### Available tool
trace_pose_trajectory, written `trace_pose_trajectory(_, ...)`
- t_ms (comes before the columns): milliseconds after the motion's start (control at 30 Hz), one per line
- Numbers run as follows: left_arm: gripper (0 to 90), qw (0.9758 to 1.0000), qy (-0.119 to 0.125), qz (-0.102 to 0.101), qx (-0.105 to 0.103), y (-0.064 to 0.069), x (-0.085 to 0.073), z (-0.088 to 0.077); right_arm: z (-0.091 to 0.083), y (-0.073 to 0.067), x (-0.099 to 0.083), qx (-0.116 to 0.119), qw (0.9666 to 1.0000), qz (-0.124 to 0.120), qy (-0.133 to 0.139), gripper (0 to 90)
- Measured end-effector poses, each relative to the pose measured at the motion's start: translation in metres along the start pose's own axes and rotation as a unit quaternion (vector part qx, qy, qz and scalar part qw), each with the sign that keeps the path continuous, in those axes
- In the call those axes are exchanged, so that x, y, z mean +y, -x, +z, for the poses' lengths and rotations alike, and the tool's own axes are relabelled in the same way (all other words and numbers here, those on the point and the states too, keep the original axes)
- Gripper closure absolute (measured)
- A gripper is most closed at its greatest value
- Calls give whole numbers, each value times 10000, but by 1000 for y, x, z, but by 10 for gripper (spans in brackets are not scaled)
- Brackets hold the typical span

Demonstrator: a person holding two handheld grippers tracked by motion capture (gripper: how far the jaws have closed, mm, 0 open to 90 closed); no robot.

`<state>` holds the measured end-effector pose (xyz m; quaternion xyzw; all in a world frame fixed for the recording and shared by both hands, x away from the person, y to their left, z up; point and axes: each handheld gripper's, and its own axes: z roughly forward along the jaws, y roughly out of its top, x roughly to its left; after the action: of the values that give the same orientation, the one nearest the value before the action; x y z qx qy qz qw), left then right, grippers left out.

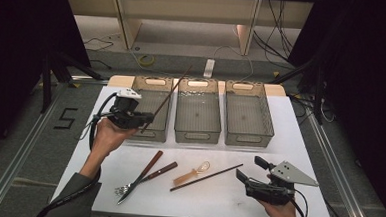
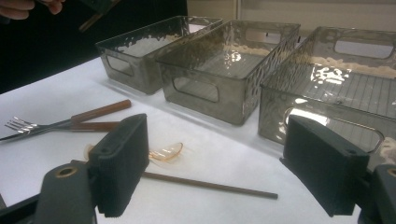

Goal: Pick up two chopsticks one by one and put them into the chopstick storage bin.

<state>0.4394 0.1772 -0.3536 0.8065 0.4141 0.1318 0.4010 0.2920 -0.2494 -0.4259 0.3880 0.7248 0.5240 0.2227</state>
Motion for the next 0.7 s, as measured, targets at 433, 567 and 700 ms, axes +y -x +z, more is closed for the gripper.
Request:
trace_pose_trajectory(433,833,9986,-95,-306,417,-34,-1,18,2,0,0,25,10000,-4,-17,229)
trace_pose_trajectory(567,832,9980,-116,-416,460,-43,-3,22,1,0,0,30,10000,-12,-14,230)
trace_pose_trajectory(700,833,9974,-191,-497,480,-50,-6,25,2,0,0,40,10000,-4,-23,230)
